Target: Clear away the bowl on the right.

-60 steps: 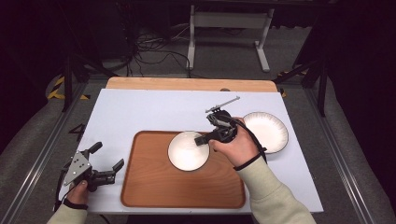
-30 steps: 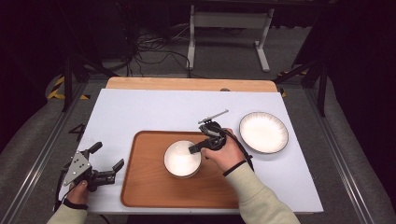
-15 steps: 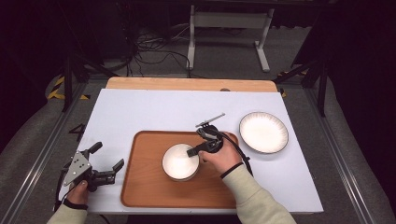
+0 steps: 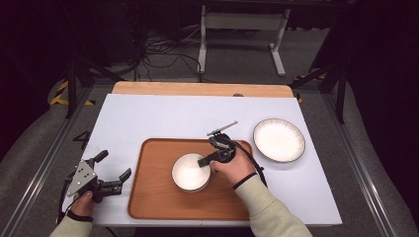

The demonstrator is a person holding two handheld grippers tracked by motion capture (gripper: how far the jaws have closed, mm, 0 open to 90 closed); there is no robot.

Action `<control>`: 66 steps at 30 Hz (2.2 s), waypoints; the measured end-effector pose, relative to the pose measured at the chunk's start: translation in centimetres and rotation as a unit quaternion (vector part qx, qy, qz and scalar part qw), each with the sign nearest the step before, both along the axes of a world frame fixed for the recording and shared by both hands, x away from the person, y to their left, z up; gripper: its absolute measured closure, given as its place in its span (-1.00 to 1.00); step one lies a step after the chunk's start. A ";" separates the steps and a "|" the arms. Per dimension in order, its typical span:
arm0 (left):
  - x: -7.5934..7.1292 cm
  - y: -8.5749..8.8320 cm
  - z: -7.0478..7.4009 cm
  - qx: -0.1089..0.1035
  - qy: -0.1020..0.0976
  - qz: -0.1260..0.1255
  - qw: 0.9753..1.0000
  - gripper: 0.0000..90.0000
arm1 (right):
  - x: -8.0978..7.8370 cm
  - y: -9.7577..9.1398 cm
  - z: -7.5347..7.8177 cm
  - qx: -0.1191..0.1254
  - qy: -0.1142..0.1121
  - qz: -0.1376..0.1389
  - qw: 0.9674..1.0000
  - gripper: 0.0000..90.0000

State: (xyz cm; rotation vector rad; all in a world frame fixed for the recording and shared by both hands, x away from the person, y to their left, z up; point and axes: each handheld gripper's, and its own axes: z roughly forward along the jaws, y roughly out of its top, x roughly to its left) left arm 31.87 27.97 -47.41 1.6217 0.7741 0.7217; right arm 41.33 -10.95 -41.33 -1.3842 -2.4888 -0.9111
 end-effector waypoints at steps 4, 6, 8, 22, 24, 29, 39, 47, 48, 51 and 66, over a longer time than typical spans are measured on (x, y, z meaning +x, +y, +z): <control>0.0 0.0 0.0 0.000 0.000 0.000 1.000 -0.99 | 0.0 0.0 -0.2 -0.004 -0.007 0.005 1.000 0.74; 0.0 0.0 0.0 0.000 0.000 0.000 1.000 -0.99 | 0.0 -0.1 -0.3 -0.008 -0.007 0.006 1.000 0.75; 0.0 0.0 0.0 0.000 0.000 0.000 1.000 -0.99 | 0.1 -0.1 -0.5 -0.012 -0.006 0.007 1.000 0.74; -0.1 0.1 0.0 -0.002 0.000 0.000 1.000 -0.99 | -0.5 -0.8 1.0 0.013 -0.095 0.036 0.995 0.38; -0.1 0.1 0.0 -0.002 -0.004 0.001 1.000 -0.99 | -0.7 -1.0 1.5 0.023 -0.121 0.041 0.992 0.34; -0.2 0.2 -0.1 -0.008 -0.006 0.001 1.000 -0.99 | -1.5 -1.4 2.6 0.051 -0.201 0.061 0.976 0.23; -0.2 0.1 -0.1 -0.004 -0.007 0.001 1.000 -0.99 | -2.9 -2.0 3.0 0.113 -0.338 0.103 0.929 0.02; -0.2 0.1 -0.1 -0.003 -0.009 0.001 1.000 -0.99 | -3.6 -2.4 3.5 0.143 -0.398 0.119 0.898 -0.19; -0.2 0.1 -0.1 -0.004 -0.008 0.001 1.000 -0.99 | -3.7 -2.5 3.5 0.147 -0.401 0.118 0.896 -0.20; -0.2 0.1 -0.1 -0.004 -0.008 0.001 1.000 -0.99 | -3.9 -2.8 3.5 0.158 -0.411 0.118 0.890 -0.23; -0.2 0.1 -0.1 -0.003 -0.008 0.002 1.000 -0.99 | -4.6 -5.5 3.4 0.178 -0.436 0.110 0.875 -0.35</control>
